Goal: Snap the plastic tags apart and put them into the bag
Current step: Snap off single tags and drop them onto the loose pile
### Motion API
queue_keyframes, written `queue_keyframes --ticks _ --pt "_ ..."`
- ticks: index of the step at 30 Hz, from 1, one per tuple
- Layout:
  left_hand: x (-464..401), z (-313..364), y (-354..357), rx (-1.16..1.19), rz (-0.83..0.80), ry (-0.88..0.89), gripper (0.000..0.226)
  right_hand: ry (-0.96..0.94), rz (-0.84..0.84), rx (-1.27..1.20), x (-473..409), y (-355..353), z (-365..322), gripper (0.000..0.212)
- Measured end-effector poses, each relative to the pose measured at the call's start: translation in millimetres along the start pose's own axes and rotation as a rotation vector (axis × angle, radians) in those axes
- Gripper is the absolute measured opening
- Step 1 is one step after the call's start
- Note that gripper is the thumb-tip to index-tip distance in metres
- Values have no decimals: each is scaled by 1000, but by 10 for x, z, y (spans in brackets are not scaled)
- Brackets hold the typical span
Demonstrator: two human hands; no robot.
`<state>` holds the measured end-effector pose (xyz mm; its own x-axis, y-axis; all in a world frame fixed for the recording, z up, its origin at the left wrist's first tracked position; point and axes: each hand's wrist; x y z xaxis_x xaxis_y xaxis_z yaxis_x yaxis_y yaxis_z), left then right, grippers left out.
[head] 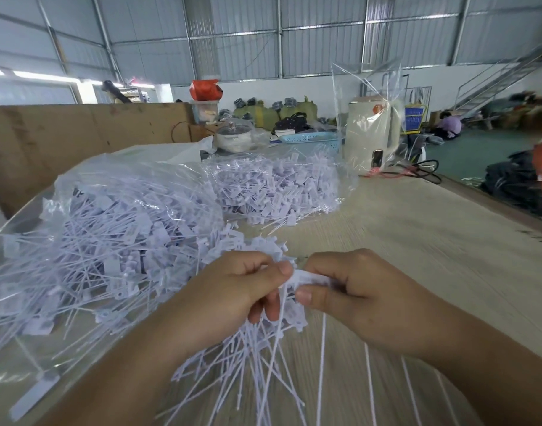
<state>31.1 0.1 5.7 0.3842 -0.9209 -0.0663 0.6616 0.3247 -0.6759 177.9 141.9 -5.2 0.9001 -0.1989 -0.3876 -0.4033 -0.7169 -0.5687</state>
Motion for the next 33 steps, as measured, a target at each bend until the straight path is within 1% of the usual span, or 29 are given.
queue_keyframes --ticks 2,5,9,13,17,19,21,22,23,24,26,27,28,29,30,32,33 --pt "-4 6 25 8 40 28 42 -14 18 11 -2 3 -12 32" --pt "-5 -2 43 -22 102 77 45 -20 51 51 -8 15 -1 31" --pt "-6 13 49 4 106 72 38 -34 54 -27 -1 17 -12 29" --pt "9 95 70 322 41 -14 32 -87 84 -68 -9 3 -47 28" --pt "7 102 74 427 30 -45 31 -132 111 -38 -21 20 -69 26" --pt "13 107 79 533 -9 -80 31 -140 117 -32 -29 22 -70 26" --pt "14 124 81 627 -39 -109 31 -132 121 -61 -30 15 -69 27" --pt "14 140 77 626 -32 -104 32 -125 114 -78 -28 8 -67 27" --pt "16 139 81 533 12 -72 34 -115 100 -84 -26 0 -63 28" --pt "21 119 88 331 91 -8 38 -104 84 -83 -24 -7 -61 29" --pt "42 87 111 -148 330 179 44 -89 74 -111 -29 -20 -63 28" --pt "56 80 114 -265 418 246 42 -82 84 -144 -33 -26 -64 28" --pt "68 84 117 -276 457 278 39 -76 94 -174 -32 -32 -66 29" --pt "70 94 119 -220 454 266 37 -77 100 -187 -34 -32 -69 31" --pt "60 111 118 -92 414 213 39 -81 102 -190 -32 -27 -83 33" --pt "27 133 122 287 281 75 40 -107 107 -200 -32 -16 -105 23" --pt "7 146 132 467 219 12 34 -125 110 -198 -32 -12 -110 22"
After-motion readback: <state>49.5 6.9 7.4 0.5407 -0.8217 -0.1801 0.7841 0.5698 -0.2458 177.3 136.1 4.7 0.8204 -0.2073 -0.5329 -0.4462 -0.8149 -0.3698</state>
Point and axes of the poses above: each hand's wrist, its own x-axis away from the middle knuckle, its own y-axis out of the palm, z = x × y, and after that the axes turned 13 degrees about -x, right-handed
